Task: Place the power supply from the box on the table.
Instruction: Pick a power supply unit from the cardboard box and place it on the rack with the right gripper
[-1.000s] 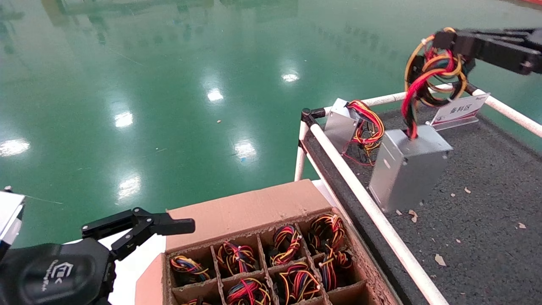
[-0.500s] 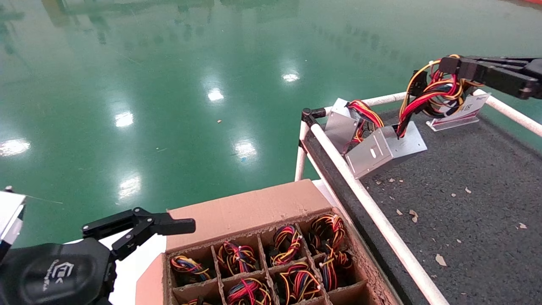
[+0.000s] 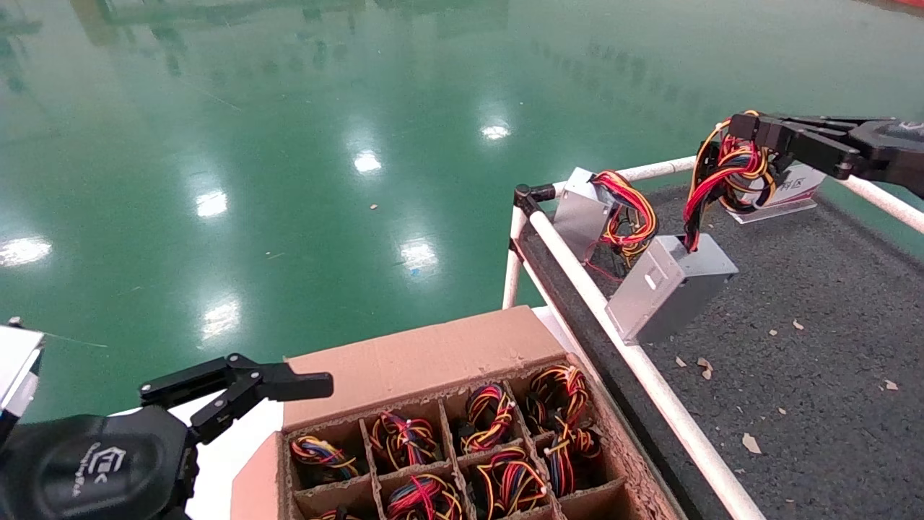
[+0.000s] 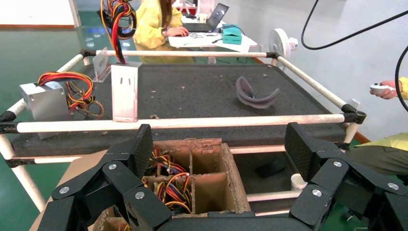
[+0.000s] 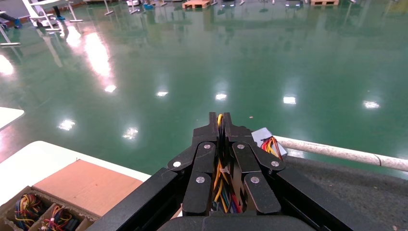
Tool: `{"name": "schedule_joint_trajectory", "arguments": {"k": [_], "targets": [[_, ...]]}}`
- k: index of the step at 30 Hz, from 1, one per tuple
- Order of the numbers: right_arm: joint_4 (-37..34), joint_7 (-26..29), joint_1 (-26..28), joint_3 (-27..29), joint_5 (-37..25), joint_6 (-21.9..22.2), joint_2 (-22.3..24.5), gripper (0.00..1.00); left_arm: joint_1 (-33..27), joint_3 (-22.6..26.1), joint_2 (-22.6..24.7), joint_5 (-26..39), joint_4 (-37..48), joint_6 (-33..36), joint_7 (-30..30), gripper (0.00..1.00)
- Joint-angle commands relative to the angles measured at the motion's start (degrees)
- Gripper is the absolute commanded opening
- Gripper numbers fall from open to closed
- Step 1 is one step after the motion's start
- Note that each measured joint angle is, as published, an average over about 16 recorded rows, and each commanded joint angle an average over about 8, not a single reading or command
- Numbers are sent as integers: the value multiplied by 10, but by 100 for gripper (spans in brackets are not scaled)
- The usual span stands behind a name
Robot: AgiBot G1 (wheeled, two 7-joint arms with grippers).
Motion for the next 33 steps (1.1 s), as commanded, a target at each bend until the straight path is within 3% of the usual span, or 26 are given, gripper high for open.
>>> {"name": "schedule_joint_trajectory", "arguments": {"k": [1,23,33], "targets": [[-17,-8,7,-1,-2,-3,-5,0,0,0,0,0,0,0,0,100],[-127,-69,51,-7,-15,20,-26,0,0,0,0,0,0,0,0,100],[-154,-85,47,-10,-20,69,-34,0,0,0,0,0,0,0,0,100]]}}
